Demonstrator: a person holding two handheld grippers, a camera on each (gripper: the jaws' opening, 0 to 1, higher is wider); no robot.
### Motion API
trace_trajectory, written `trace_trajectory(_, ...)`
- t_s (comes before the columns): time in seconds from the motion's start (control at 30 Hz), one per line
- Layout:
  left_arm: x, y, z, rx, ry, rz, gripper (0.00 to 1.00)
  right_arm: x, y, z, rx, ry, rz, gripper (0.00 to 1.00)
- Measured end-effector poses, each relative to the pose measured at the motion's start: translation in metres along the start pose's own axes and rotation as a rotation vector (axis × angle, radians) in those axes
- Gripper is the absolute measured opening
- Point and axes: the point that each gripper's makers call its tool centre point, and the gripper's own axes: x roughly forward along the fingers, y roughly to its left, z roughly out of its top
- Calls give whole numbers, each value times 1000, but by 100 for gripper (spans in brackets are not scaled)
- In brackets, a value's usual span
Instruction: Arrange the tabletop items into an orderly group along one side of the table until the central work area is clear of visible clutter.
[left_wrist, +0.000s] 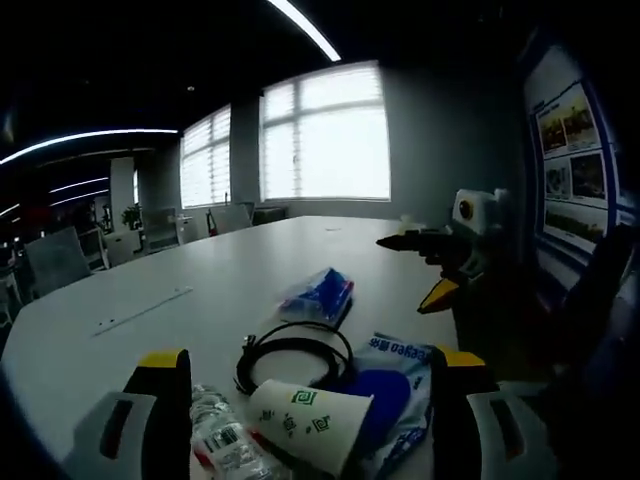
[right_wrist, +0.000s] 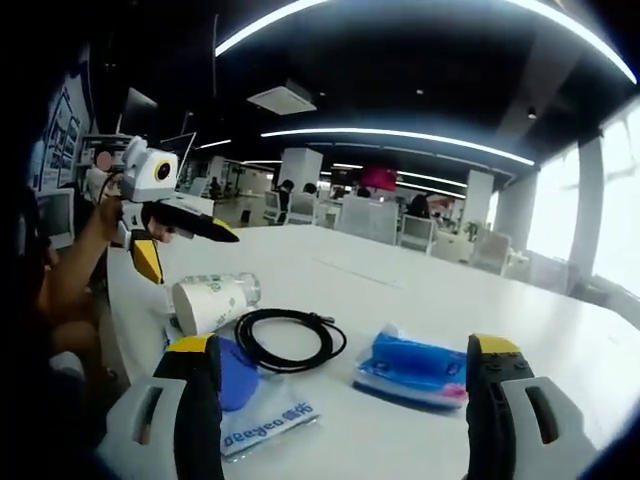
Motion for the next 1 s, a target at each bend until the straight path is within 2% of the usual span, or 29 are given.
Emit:
trace_trajectory(0.2, -14, 5, 2, -3, -28, 26, 100, -1, 3, 1, -3, -2, 7, 100)
trace_trajectory(0.37, -22, 9, -7, -10, -24, 40, 100, -4, 4, 1, 5, -9, 9, 100)
trace_trajectory(0.7, -34, 19, -11, -18, -23, 67, 100, -7, 5, -2, -2, 7, 13, 100)
trace_trajectory(1.0, -45, 23, -22, -33, -17, 91, 100, -8, 7, -7, -3, 22, 21, 100)
